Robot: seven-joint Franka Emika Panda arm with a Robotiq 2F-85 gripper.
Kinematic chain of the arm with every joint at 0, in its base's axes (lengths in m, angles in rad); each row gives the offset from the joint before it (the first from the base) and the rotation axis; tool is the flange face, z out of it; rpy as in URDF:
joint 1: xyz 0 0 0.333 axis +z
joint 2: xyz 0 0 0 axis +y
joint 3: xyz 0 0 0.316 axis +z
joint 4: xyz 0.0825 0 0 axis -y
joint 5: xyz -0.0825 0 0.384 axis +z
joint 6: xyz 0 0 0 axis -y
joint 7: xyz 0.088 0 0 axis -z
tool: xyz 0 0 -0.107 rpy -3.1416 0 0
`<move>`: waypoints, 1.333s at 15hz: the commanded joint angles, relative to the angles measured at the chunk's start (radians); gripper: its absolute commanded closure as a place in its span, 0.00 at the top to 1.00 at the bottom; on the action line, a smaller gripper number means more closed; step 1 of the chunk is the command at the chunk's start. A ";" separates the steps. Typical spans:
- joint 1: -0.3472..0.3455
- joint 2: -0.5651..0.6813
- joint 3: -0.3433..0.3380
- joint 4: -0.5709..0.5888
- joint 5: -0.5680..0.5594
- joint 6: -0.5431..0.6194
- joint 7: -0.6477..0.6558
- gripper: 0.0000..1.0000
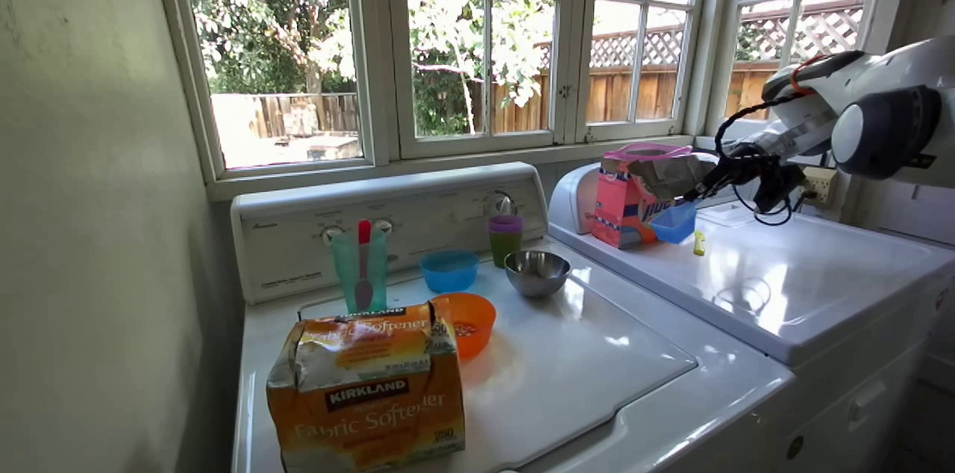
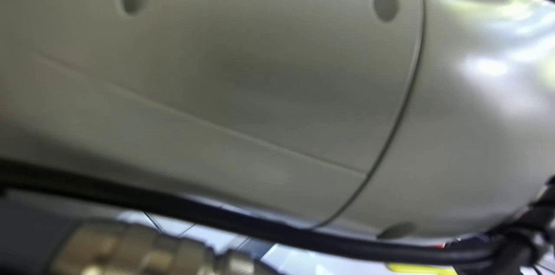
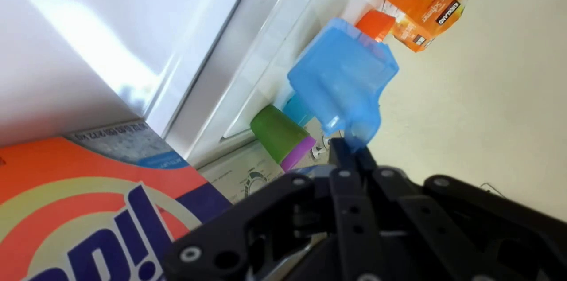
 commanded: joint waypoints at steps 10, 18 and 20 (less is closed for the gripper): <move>0.010 0.093 -0.043 0.149 -0.101 0.029 0.124 0.01; 0.044 0.130 -0.045 0.183 -0.153 0.110 -0.085 0.01; 0.048 0.134 -0.045 0.180 -0.153 0.120 -0.118 0.01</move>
